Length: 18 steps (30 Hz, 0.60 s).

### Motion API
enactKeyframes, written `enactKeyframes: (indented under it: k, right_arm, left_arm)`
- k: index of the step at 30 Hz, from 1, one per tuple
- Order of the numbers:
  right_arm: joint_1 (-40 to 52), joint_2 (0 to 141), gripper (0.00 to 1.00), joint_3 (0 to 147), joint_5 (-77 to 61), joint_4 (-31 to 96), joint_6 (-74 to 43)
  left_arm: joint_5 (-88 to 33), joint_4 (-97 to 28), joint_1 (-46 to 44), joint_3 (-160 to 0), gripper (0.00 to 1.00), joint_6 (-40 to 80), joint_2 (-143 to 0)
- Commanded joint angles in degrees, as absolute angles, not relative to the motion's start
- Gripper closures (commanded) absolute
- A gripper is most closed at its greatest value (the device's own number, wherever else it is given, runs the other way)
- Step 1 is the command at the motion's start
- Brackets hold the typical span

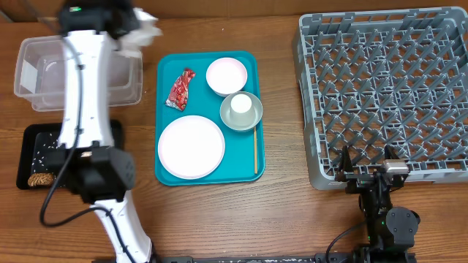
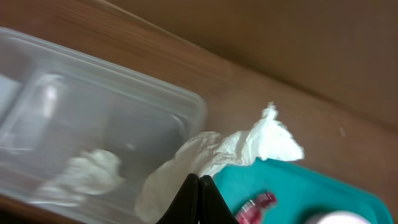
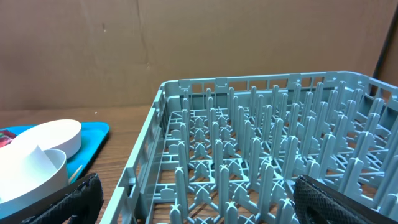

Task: Sort waste into correct bins and load items into the dishwasher
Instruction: 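Carry the tissue to the clear plastic bin and release it, then grasp the red wrapper on the teal tray with the left gripper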

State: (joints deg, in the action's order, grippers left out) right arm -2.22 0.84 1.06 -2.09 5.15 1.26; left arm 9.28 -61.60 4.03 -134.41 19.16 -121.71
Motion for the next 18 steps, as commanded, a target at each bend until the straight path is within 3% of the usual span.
enactKeyframes:
  k: [1,11,12,14,15,18]
  right_arm:
    - [-2.3,0.2,0.0,0.5,-1.6,4.8,1.3]
    - [-2.3,0.2,0.0,0.5,-1.5,4.8,1.3]
    - [-2.3,0.2,0.0,0.5,-1.6,4.8,1.3]
    - [-2.3,0.2,0.0,0.5,-1.5,4.8,1.3]
    - [-2.3,0.2,0.0,0.5,-1.6,4.8,1.3]
    - [-2.3,0.2,0.0,0.5,-1.6,4.8,1.3]
  left_arm:
    - [10.9,-60.6,7.4,-135.3,0.96,20.2,-117.3]
    - [10.5,-61.3,15.1,-133.2,0.96,20.3,-122.6]
    - [10.4,-61.6,15.3,-133.2,0.83,20.3,-123.6]
    - [10.4,-62.7,15.4,-133.2,0.18,20.4,-125.4]
    - [10.4,-63.3,15.4,-133.2,0.08,20.4,-126.0]
    - [10.4,-64.4,15.2,-133.2,0.02,20.4,-126.3]
